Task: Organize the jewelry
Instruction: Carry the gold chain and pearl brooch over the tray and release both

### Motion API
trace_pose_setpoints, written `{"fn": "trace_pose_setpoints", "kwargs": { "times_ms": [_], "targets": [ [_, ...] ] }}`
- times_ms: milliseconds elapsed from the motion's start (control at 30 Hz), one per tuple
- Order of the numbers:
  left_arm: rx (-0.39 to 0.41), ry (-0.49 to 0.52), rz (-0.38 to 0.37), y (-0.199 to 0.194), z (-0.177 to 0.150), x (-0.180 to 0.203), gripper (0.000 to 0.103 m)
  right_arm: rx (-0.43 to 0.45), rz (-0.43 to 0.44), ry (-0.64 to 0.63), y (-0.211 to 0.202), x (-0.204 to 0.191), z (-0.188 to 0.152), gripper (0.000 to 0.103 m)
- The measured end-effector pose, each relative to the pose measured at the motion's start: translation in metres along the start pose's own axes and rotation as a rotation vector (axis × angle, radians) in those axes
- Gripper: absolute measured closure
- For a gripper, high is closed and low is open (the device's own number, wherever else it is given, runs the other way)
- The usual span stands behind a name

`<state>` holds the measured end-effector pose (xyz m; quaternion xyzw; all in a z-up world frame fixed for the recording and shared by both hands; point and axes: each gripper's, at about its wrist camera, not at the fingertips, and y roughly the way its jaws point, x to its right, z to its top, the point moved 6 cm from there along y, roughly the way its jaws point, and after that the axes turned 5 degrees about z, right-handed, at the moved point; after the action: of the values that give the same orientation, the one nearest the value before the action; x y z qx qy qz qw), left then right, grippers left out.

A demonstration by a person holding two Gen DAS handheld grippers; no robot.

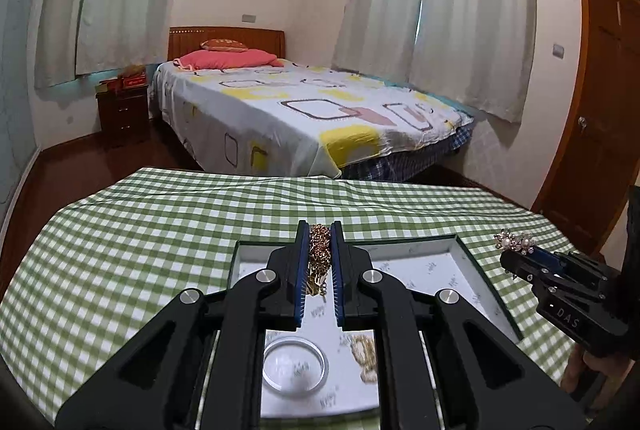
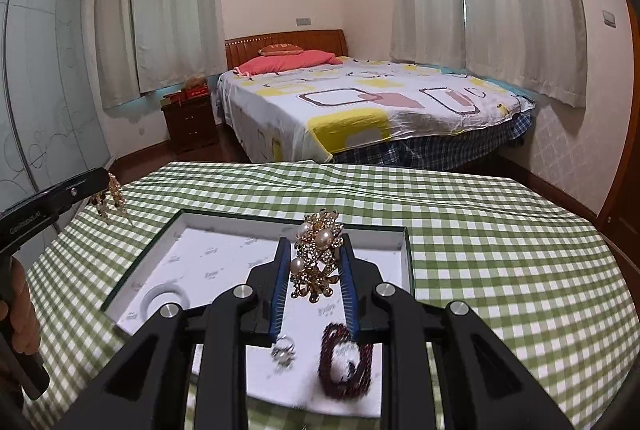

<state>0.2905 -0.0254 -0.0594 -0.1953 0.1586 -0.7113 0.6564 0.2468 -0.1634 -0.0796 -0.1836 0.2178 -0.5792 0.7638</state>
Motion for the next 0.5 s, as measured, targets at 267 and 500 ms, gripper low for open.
{"fn": "trace_pose_setpoints", "kwargs": {
  "times_ms": [267, 500],
  "targets": [
    [-0.157, 0.042, 0.029, 0.076, -0.029, 0.003, 0.092, -0.117, -0.010, 0.036, 0.051, 0.023, -0.018, 0.078],
    [-0.286, 0.039, 0.047, 0.116, -0.055, -0.005, 0.092, -0.233, -0.020, 0.057, 0.083, 0.038, -0.035, 0.078]
  ]
}}
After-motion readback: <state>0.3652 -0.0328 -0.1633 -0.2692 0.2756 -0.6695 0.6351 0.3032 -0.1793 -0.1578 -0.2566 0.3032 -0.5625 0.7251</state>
